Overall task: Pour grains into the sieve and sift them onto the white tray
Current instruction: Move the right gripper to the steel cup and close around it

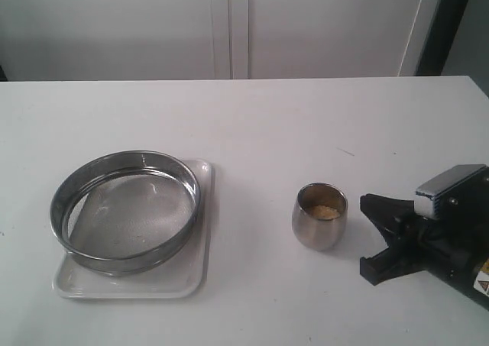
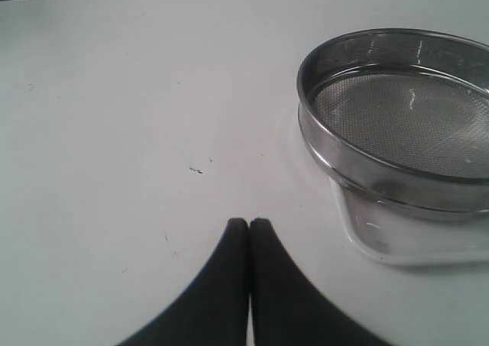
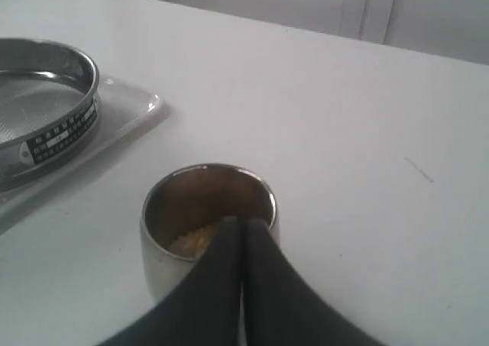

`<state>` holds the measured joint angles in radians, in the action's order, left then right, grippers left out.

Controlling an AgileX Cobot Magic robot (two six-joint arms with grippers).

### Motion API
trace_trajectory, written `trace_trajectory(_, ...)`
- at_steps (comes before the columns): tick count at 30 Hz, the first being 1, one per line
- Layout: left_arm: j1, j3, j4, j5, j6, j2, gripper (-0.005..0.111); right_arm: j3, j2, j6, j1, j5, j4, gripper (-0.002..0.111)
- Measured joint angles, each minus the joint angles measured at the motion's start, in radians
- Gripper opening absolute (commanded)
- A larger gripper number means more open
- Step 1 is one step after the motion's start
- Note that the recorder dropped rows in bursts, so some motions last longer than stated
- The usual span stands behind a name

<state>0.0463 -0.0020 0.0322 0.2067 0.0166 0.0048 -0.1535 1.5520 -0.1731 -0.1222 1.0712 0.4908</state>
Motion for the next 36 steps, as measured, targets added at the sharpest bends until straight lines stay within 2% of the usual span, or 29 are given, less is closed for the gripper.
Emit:
trace_trajectory(4, 0.000, 0.000, 0.000, 0.000, 0.000, 0.000, 0.000, 0.000, 0.061, 0.000, 0.000, 0.012, 0.007, 0.001)
trace_trajectory(6, 0.000, 0.000, 0.000, 0.000, 0.000, 0.000, 0.000, 0.000, 0.074, 0.000, 0.000, 0.014, 0.009, 0.017)
trace_trajectory(7, 0.000, 0.000, 0.000, 0.000, 0.000, 0.000, 0.000, 0.000, 0.077, -0.002, 0.000, 0.014, 0.009, 0.042)
trace_trajectory(8, 0.000, 0.000, 0.000, 0.000, 0.000, 0.000, 0.000, 0.000, 0.076, -0.008, 0.000, 0.022, 0.012, 0.055)
trace_trajectory(9, 0.000, 0.000, 0.000, 0.000, 0.000, 0.000, 0.000, 0.000, 0.076, -0.009, 0.000, 0.024, 0.012, 0.087)
trace_trajectory(11, 0.000, 0.000, 0.000, 0.000, 0.000, 0.000, 0.000, 0.000, 0.076, -0.011, 0.000, 0.027, 0.017, 0.105)
trace_trajectory(22, 0.000, 0.000, 0.000, 0.000, 0.000, 0.000, 0.000, 0.000, 0.084, -0.011, 0.000, 0.032, 0.050, 0.105)
trace_trajectory(36, 0.000, 0.000, 0.000, 0.000, 0.000, 0.000, 0.000, -0.043, 0.257, 0.027, 0.000, 0.127, 0.063, 0.105)
